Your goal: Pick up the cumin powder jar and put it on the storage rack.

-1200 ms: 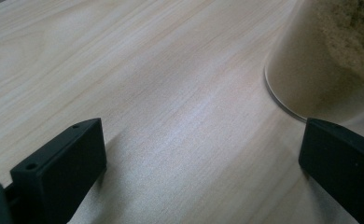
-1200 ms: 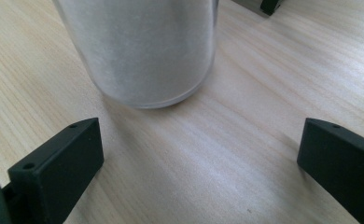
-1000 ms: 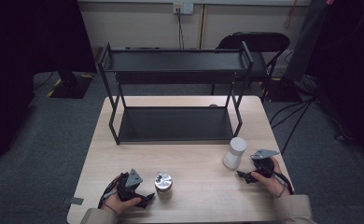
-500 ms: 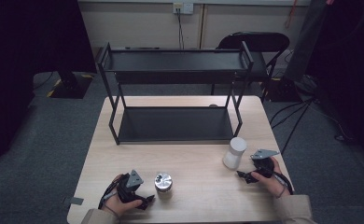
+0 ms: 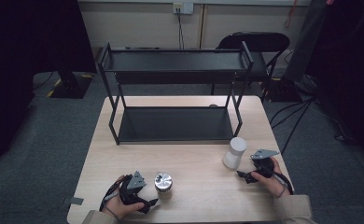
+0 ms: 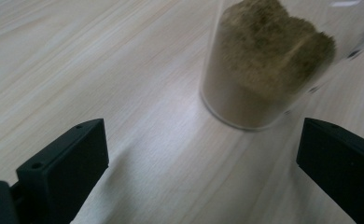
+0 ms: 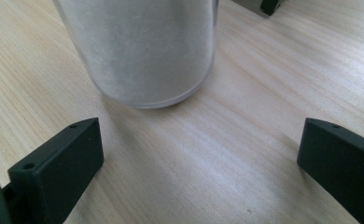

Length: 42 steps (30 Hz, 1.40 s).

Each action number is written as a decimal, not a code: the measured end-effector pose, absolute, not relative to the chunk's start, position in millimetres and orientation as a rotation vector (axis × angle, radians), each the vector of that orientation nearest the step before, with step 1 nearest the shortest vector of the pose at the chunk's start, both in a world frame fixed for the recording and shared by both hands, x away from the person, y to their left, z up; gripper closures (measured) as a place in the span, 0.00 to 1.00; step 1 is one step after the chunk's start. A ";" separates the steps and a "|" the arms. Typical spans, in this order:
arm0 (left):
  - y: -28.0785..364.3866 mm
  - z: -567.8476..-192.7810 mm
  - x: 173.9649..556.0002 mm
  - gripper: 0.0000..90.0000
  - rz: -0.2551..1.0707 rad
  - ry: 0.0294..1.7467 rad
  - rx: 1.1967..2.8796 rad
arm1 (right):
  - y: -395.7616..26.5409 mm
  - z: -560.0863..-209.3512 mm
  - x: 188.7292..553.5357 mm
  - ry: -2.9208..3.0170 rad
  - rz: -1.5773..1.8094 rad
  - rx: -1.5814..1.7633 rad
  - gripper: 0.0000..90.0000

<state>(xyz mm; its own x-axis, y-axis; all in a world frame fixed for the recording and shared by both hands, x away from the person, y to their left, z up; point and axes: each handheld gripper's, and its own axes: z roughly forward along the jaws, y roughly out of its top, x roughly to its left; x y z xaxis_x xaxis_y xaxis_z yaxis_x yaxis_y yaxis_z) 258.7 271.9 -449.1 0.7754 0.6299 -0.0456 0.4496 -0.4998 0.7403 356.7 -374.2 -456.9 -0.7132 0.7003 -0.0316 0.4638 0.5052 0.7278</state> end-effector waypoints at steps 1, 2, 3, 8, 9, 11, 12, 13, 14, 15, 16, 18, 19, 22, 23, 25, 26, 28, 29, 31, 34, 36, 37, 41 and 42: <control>271.5 -449.2 258.9 0.01 0.291 0.792 2.178 | -374.2 -456.9 356.7 2.429 1.031 0.974 0.00; 270.9 -448.9 259.1 0.01 0.289 0.784 2.178 | -374.2 -456.9 356.7 2.429 1.031 0.974 0.00; 270.2 -448.9 259.3 0.01 0.282 0.780 2.175 | -374.2 -456.9 356.7 2.429 1.031 0.974 0.00; 264.6 -448.1 262.0 0.01 0.260 0.755 2.177 | -374.2 -456.9 356.7 2.429 1.031 0.974 0.00; 263.8 -448.3 262.5 0.01 0.257 0.748 2.176 | -374.2 -456.9 356.7 2.429 1.031 0.974 0.00; 262.5 -449.4 264.2 0.01 0.246 0.749 2.168 | -374.2 -456.9 356.7 2.429 1.031 0.974 0.00; 261.5 -449.8 265.1 0.01 0.240 0.757 2.166 | -374.2 -456.9 356.7 2.429 1.031 0.974 0.00; 260.7 -449.9 266.0 0.01 0.234 0.760 2.168 | -374.2 -456.9 356.7 2.429 1.031 0.974 0.00; 259.9 -450.4 266.2 0.01 0.232 0.766 2.165 | -374.2 -456.9 356.7 2.429 1.031 0.974 0.00; 259.2 -451.1 266.5 0.01 0.228 0.773 2.159 | -374.2 -456.9 356.7 2.429 1.031 0.974 0.00; 259.1 -450.9 267.5 0.01 0.223 0.769 2.158 | -374.2 -456.9 356.7 2.429 1.031 0.974 0.00; 258.9 -451.5 268.2 0.01 0.218 0.766 2.149 | -374.2 -456.9 356.7 2.429 1.031 0.974 0.00; 258.2 -451.9 268.2 0.01 0.220 0.765 2.144 | -374.2 -456.9 356.7 2.429 1.031 0.974 0.00; 256.1 -452.4 268.6 0.01 0.217 0.774 2.137 | -374.2 -456.9 356.7 2.429 1.031 0.974 0.00; 255.8 -452.7 269.2 0.01 0.216 0.769 2.136 | -374.2 -456.9 356.7 2.429 1.031 0.974 0.00; 255.1 -453.5 269.5 0.01 0.213 0.772 2.129 | -374.2 -456.9 356.8 2.429 1.031 0.975 0.00; 254.8 -454.1 269.9 0.01 0.208 0.772 2.126 | -374.2 -456.9 356.8 2.429 1.031 0.974 0.00; 253.6 -454.8 271.0 0.01 0.199 0.773 2.123 | -374.2 -456.9 356.8 2.429 1.031 0.974 0.00; 253.1 -454.9 271.5 0.01 0.194 0.774 2.121 | -374.2 -456.9 356.8 2.429 1.031 0.974 0.00; 251.9 -456.3 272.0 0.01 0.186 0.777 2.108 | -374.2 -456.9 356.8 2.430 1.031 0.974 0.00; 248.1 -456.8 272.4 0.01 0.189 0.779 2.107 | -374.3 -456.9 356.9 2.430 1.031 0.974 0.00; 246.6 -457.0 272.5 0.01 0.189 0.785 2.106 | -374.4 -456.9 357.0 2.430 1.032 0.974 0.00; 244.8 -456.5 273.3 0.01 0.186 0.798 2.111 | -374.5 -456.9 357.1 2.431 1.032 0.974 0.00; 245.9 -456.4 273.4 0.04 0.194 0.791 2.108 | -374.6 -456.9 357.2 2.431 1.033 0.973 0.00; 246.2 -456.0 273.5 0.06 0.194 0.791 2.107 | -374.7 -456.8 357.2 2.432 1.033 0.973 0.00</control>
